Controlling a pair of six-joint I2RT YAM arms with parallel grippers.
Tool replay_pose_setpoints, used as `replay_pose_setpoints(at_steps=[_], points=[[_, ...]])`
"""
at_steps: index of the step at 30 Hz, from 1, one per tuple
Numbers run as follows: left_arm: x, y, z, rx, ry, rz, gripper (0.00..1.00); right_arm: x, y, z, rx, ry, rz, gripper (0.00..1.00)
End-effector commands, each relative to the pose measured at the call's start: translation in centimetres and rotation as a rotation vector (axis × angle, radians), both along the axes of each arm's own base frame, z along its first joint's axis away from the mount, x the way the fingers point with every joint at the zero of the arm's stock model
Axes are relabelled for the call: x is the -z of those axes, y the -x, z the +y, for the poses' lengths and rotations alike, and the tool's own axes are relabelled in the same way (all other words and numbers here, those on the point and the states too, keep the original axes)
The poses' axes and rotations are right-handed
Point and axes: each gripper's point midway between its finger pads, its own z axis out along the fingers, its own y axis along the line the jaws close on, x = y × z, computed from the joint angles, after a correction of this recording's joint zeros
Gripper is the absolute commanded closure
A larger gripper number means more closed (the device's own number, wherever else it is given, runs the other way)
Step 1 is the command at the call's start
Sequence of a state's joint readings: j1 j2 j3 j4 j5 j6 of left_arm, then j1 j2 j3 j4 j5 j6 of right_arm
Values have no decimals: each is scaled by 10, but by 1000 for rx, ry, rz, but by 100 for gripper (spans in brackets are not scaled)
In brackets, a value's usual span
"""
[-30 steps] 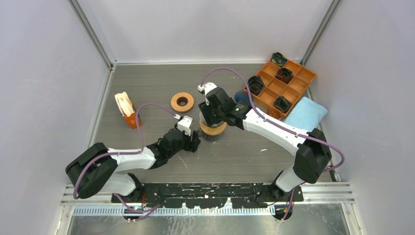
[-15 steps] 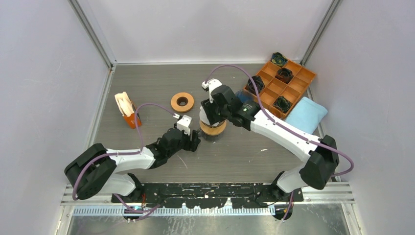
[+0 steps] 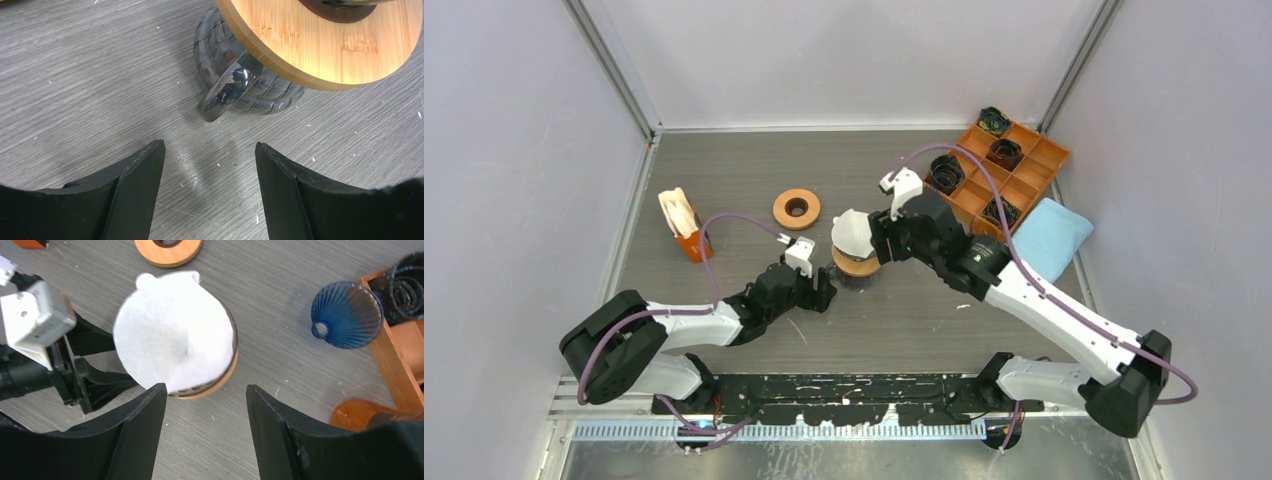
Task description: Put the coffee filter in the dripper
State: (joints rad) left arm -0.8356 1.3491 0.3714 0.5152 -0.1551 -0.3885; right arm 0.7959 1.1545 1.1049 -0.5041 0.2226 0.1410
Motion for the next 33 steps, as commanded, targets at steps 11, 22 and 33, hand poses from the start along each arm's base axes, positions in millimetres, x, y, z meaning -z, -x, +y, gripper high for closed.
replay_pose_setpoints(at_steps=[11, 22, 33], points=[[-20, -2, 10, -100, 135, 42, 28, 41, 28, -21, 15, -261, -92, 33], [-25, -3, 40, -231, 161, 167, 18, 108, 32, 4, -104, -335, -120, 32], [-32, -7, 52, -282, 215, 275, 16, 132, 15, 16, -120, -339, -284, 32]])
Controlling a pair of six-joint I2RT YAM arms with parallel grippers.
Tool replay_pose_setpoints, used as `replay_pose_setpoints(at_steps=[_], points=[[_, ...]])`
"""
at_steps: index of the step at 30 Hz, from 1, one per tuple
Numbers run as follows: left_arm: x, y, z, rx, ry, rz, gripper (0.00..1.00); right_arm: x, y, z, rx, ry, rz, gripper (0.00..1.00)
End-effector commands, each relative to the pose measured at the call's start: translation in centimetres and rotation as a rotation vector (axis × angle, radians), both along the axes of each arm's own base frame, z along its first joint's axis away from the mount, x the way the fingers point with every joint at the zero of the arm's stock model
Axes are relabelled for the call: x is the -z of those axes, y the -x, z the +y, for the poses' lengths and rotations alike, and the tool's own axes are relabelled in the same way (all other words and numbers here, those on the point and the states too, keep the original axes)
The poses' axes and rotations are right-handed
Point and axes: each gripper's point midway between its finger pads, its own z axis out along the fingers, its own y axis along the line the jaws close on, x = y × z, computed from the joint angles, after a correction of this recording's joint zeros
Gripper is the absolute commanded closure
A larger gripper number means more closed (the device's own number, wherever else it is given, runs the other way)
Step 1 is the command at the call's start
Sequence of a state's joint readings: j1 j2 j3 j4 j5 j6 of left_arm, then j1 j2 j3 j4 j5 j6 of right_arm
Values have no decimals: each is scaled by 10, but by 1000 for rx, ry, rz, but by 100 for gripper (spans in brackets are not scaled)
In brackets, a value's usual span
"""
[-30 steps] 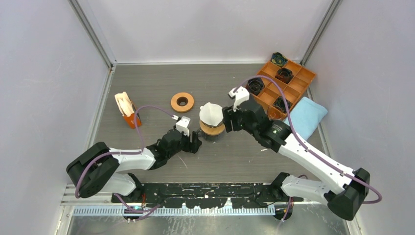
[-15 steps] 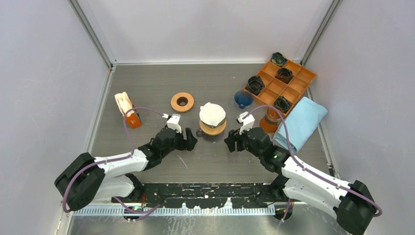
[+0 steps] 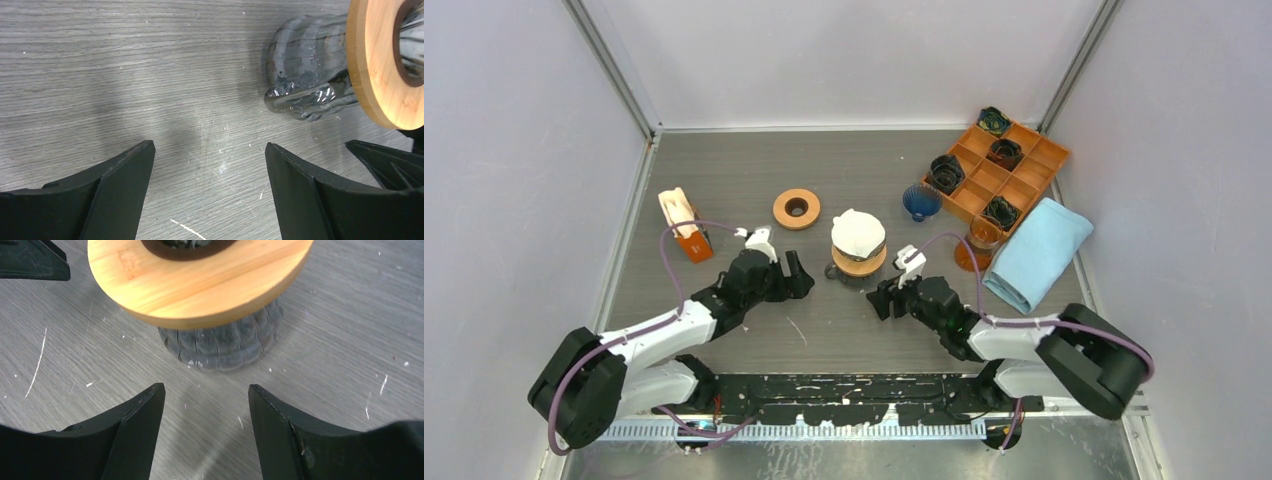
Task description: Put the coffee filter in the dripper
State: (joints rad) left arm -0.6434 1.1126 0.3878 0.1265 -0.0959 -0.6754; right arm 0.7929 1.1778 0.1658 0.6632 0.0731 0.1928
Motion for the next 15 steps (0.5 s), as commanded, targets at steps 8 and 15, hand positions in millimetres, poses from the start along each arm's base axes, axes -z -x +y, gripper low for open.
replay_pose_setpoints(at_steps=[8, 15], points=[[-26, -8, -6, -9, 89, 67, 14, -44, -45, 22, 93, -159, -259, 32], [-27, -5, -7, -5, 102, 90, 14, -38, -65, 17, 197, -174, -286, 34]])
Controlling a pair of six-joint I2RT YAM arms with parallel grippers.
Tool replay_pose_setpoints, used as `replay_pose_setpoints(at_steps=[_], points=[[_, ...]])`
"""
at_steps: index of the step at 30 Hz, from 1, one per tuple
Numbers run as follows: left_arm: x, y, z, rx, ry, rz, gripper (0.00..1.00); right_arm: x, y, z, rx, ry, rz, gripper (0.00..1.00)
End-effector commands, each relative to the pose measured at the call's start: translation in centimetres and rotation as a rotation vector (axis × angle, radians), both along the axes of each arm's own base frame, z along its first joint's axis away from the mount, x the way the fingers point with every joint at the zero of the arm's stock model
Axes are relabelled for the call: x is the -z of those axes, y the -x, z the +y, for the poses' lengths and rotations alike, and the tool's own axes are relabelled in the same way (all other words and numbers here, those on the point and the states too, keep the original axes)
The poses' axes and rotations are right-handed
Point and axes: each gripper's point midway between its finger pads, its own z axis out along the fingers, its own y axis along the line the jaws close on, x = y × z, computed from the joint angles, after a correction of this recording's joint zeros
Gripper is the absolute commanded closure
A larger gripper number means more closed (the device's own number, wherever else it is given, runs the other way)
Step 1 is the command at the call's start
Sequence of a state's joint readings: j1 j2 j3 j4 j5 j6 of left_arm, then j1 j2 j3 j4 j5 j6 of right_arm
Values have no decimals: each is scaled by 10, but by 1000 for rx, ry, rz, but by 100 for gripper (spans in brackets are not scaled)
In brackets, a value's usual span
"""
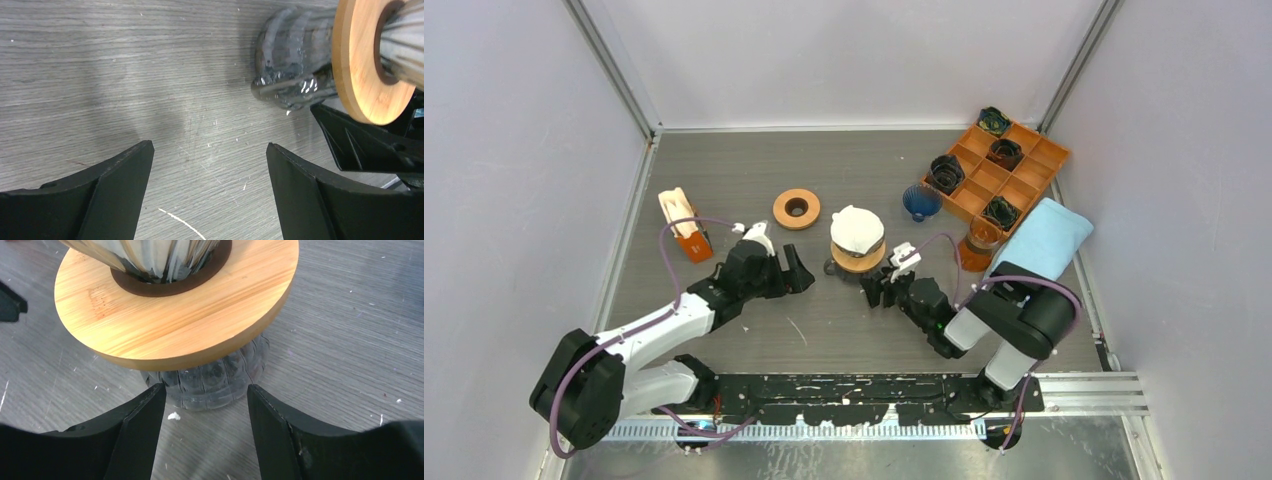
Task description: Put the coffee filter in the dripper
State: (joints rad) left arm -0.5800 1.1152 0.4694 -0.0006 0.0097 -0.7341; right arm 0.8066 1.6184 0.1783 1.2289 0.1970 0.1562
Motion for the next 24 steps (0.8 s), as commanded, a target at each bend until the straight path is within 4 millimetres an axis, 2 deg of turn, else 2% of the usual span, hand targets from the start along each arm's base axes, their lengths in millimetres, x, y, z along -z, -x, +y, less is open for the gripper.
replay_pose_setpoints(at_steps=[1, 12, 19, 24], points=[[-17, -4, -5, 4, 39, -13, 14, -45, -29, 2, 113, -128, -155, 34], [-25, -1, 1, -1, 42, -13, 14, -46, -66, 2, 184, -107, -203, 34], [-40, 2, 11, -11, 30, -51, 13, -54, -60, -2, 183, -86, -147, 32], [-62, 7, 21, -12, 7, -102, 13, -65, -52, -19, 228, -33, -65, 29]])
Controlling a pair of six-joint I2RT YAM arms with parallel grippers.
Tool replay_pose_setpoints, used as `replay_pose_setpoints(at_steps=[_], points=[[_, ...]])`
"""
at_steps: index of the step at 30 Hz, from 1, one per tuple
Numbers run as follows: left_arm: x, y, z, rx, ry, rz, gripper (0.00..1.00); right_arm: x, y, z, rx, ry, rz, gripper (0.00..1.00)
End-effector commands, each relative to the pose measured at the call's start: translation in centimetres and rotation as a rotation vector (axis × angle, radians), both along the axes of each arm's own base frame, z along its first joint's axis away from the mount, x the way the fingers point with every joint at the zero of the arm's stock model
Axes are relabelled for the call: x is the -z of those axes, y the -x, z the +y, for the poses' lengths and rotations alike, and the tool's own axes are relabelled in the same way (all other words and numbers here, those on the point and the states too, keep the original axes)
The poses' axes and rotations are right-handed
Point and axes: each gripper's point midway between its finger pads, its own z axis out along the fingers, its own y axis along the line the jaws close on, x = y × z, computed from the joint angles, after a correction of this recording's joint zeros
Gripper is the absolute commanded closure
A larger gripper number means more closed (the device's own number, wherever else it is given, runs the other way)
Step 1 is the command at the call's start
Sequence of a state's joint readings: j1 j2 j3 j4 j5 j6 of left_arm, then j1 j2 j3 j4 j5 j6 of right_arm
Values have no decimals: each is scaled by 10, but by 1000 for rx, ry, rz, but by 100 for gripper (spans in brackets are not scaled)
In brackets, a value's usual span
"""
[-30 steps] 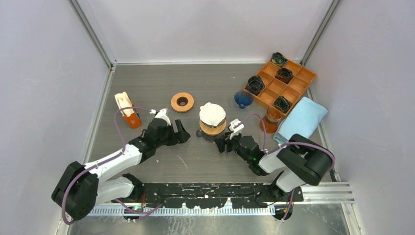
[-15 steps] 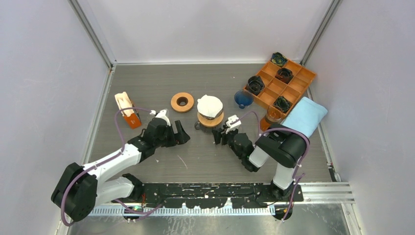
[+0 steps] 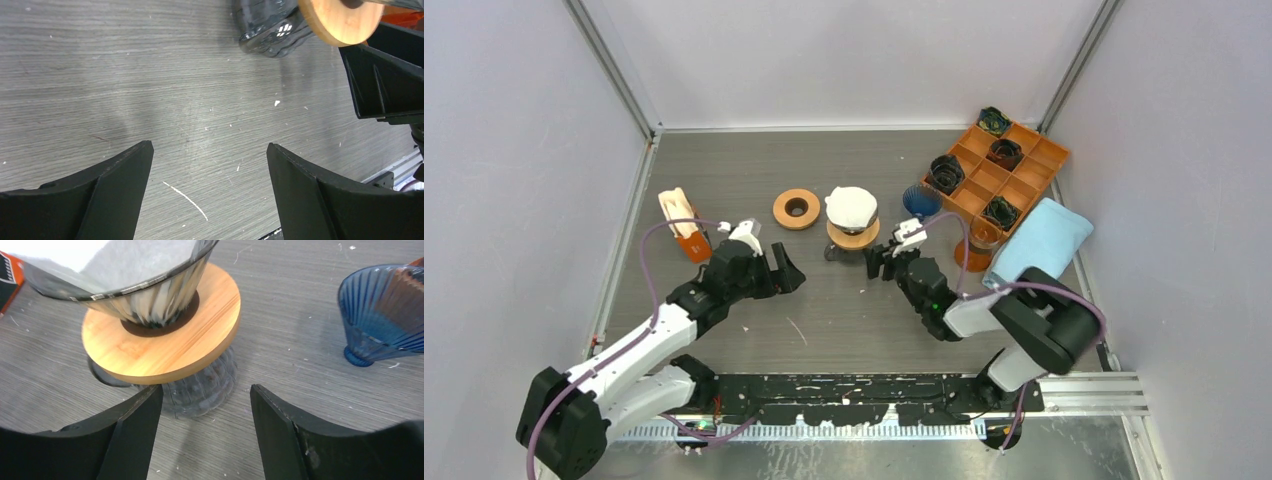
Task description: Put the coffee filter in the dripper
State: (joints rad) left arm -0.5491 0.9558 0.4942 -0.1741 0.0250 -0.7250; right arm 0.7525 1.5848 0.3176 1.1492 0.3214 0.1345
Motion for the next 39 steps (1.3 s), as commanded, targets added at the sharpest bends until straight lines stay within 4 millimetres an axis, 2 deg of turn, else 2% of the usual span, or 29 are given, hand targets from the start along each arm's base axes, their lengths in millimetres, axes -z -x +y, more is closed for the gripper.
replay_pose_setpoints(at_steps=[1, 6, 10, 16, 23, 26, 31, 39], points=[[-42, -5, 8, -1, -7, -106, 13, -27, 1, -15, 72, 0, 37, 28], [-65, 1, 21, -18, -34, -156, 13, -46, 10, -45, 156, 41, 145, 25], [-79, 5, 31, -26, -57, -209, 9, -73, 14, -61, 191, 51, 180, 25], [-96, 12, 47, -26, -115, -275, 7, -103, 17, -89, 267, 91, 249, 25], [-113, 13, 63, -8, -217, -362, 4, -134, 11, -140, 406, 193, 360, 25], [-116, 12, 69, -10, -254, -395, 1, -140, 11, -162, 457, 230, 404, 25], [-126, 12, 74, -19, -266, -433, 1, -147, 4, -199, 532, 219, 453, 25], [-134, 6, 80, -9, -339, -474, 1, -124, -10, -245, 594, 117, 592, 28]])
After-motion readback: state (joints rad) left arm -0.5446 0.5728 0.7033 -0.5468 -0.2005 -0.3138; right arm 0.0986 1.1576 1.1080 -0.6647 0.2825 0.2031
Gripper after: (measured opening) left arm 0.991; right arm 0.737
